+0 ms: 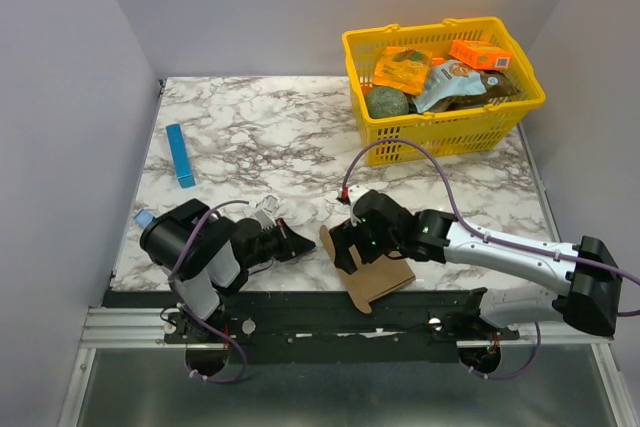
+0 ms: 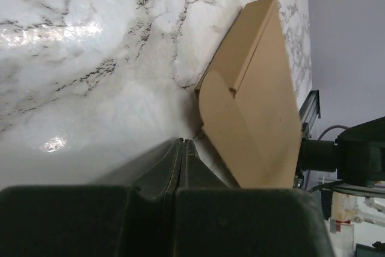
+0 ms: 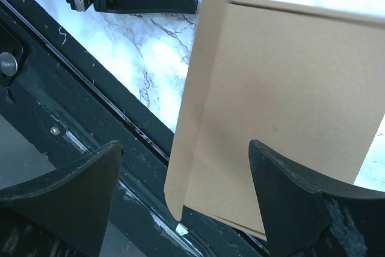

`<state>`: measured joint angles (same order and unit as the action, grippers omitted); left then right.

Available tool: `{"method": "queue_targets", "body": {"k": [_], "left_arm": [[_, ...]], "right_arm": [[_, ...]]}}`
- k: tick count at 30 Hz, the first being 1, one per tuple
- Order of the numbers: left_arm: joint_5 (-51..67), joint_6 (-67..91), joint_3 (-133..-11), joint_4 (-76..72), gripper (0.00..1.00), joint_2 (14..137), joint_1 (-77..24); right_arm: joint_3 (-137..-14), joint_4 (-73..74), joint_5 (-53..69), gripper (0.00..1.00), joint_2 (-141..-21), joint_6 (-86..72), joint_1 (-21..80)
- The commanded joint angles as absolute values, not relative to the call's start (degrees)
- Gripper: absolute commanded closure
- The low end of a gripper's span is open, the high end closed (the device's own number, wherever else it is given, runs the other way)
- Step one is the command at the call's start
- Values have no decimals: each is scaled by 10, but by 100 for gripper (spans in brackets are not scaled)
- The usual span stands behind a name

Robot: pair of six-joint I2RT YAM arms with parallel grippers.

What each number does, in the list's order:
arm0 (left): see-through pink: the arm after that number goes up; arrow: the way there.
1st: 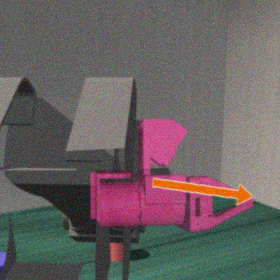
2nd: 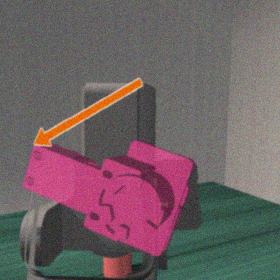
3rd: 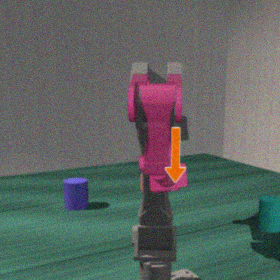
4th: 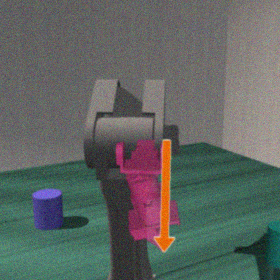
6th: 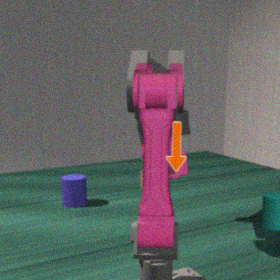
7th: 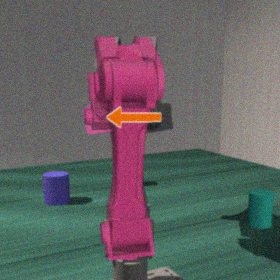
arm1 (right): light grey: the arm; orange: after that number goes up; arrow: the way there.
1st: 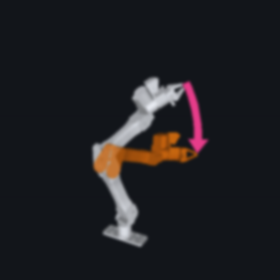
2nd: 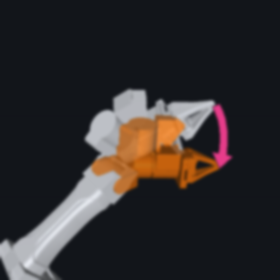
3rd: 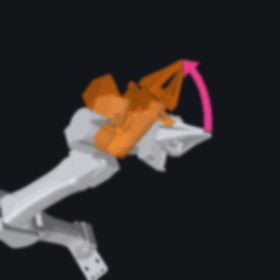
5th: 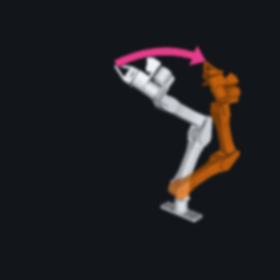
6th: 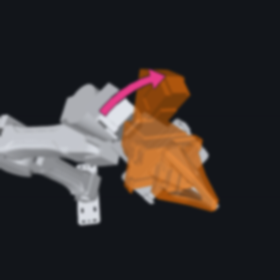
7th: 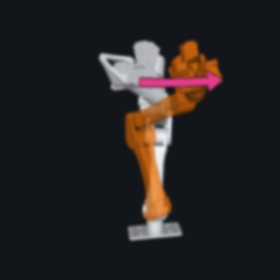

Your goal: Fold the paper box

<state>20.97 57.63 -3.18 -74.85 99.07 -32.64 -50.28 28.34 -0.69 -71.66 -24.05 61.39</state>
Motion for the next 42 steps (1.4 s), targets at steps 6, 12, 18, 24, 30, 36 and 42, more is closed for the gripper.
{"method": "queue_targets", "body": {"k": [6,12,18,24,30,36,42], "left_arm": [[120,557,-11,-647,100,752,-330],[45,466,-79,-293,100,521,-330],[115,436,-76,-310,49,575,-320],[127,501,-50,-388,19,603,-320],[148,573,-5,-587,19,738,-331],[166,616,-4,-767,28,886,-339],[169,666,-25,-928,34,1059,-366]], "right_arm": [[-555,326,-129,8,-719,-224,649],[-569,327,-183,8,-730,-251,678],[-543,286,-141,6,-720,-257,679],[-526,285,-142,5,-693,-272,679],[-526,279,-139,6,-687,-276,679],[-523,282,-141,6,-671,-278,679],[-524,288,-150,6,-660,-280,679]]}}
